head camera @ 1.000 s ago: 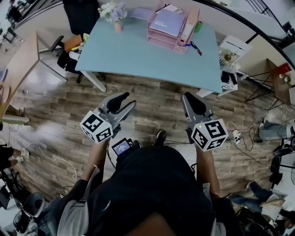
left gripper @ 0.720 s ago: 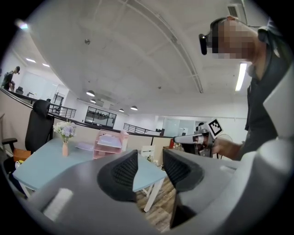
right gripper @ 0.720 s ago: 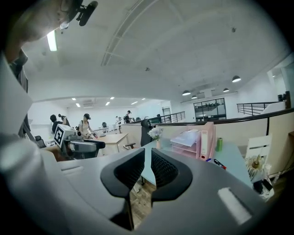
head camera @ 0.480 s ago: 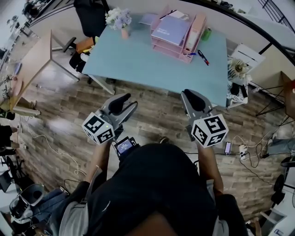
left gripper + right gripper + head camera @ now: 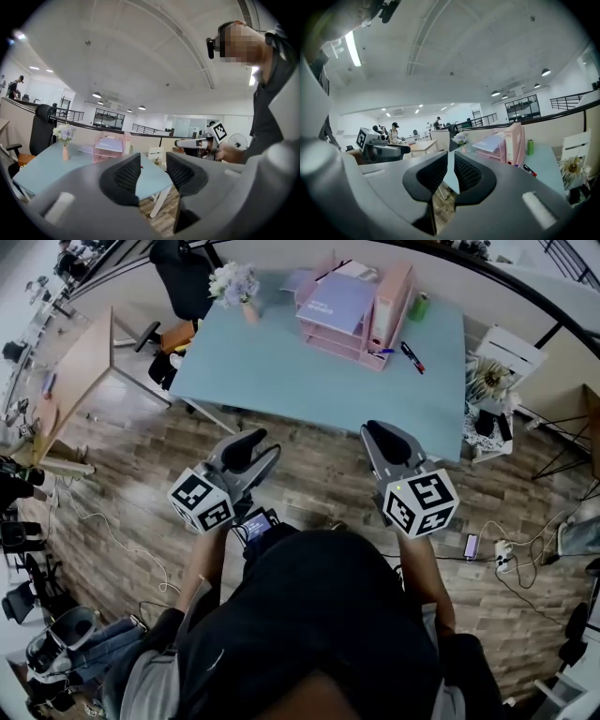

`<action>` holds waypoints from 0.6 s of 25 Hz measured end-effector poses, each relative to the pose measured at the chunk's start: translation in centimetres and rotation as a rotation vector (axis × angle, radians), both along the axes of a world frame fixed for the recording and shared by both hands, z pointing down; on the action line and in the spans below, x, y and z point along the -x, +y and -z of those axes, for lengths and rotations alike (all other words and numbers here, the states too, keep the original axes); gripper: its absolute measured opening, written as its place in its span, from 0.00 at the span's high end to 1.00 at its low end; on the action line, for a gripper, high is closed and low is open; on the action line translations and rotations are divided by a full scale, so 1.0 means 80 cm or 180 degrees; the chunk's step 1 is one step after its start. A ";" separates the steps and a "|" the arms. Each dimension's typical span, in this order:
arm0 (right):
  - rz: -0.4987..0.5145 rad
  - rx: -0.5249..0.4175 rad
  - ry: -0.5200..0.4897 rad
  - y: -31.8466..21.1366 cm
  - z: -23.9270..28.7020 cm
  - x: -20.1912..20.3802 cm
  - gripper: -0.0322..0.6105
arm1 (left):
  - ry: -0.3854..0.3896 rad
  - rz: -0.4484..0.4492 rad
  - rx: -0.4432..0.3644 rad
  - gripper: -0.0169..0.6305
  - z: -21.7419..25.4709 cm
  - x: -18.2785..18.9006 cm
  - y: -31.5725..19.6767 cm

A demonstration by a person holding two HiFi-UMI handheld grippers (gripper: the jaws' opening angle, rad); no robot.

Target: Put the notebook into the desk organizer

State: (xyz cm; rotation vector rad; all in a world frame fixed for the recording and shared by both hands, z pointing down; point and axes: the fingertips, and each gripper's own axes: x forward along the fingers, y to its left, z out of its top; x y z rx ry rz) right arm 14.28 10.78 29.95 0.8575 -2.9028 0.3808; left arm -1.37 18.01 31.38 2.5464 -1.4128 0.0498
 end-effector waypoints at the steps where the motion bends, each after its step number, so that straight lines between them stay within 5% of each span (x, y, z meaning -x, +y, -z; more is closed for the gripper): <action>1: 0.0010 0.0008 -0.0011 -0.002 -0.002 -0.002 0.91 | -0.0001 -0.0003 0.0011 0.63 -0.001 -0.004 -0.003; 15: -0.0148 0.0175 -0.0017 -0.039 -0.023 -0.010 0.91 | -0.0011 -0.0258 0.0131 0.63 -0.011 -0.021 -0.071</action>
